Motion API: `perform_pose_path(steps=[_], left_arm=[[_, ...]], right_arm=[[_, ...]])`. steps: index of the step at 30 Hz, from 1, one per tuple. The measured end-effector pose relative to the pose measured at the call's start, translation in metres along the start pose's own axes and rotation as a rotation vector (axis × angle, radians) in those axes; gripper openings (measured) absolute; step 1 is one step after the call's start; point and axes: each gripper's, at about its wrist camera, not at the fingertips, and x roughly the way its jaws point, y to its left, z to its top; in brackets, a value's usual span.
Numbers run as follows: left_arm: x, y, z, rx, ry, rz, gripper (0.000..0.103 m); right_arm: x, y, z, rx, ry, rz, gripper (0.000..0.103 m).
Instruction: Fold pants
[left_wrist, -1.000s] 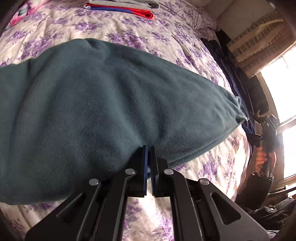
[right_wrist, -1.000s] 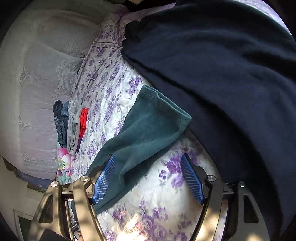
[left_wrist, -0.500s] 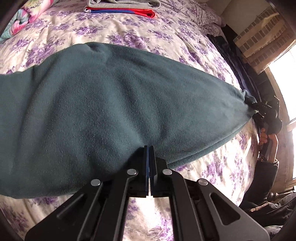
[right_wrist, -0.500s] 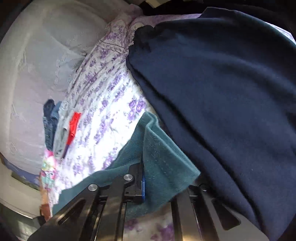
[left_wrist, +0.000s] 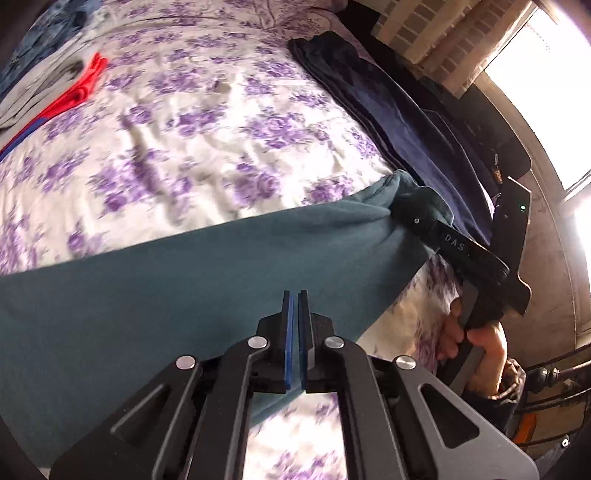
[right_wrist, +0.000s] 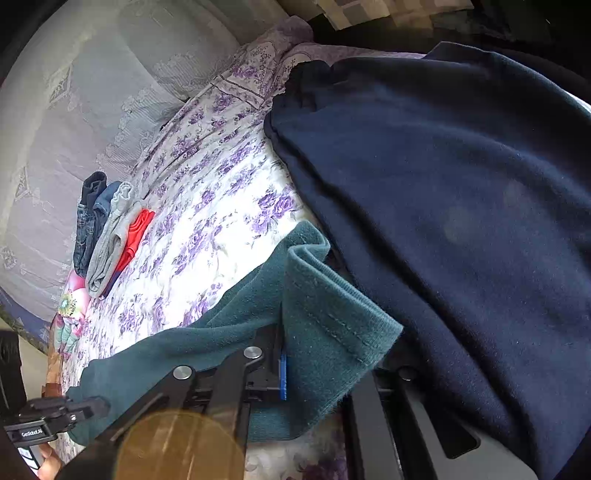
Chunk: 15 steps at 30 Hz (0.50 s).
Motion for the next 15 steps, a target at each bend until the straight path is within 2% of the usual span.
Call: perform_pose_path(steps=[1,3,5,8,15], left_arm=[[0.010,-0.006,0.001,0.006,0.000,0.015,0.001],[0.036,-0.004,-0.001,-0.007,0.060,0.013,0.001],[0.041,0.002,-0.007,-0.019,0.018,-0.010,0.001],[0.039,0.005,-0.010,-0.015,0.007,-0.028,0.001],[0.034,-0.004,-0.019,0.040,-0.040,0.022,0.001]], right_arm=[[0.001,0.000,0.001,-0.005,0.000,-0.001,0.005],[0.001,0.000,0.001,-0.008,0.000,0.000,0.005],[0.001,0.000,0.000,-0.012,-0.002,-0.004,0.005],[0.000,0.002,-0.001,-0.019,-0.006,-0.013,0.005],[0.001,0.008,0.000,-0.025,0.008,-0.048,0.005]])
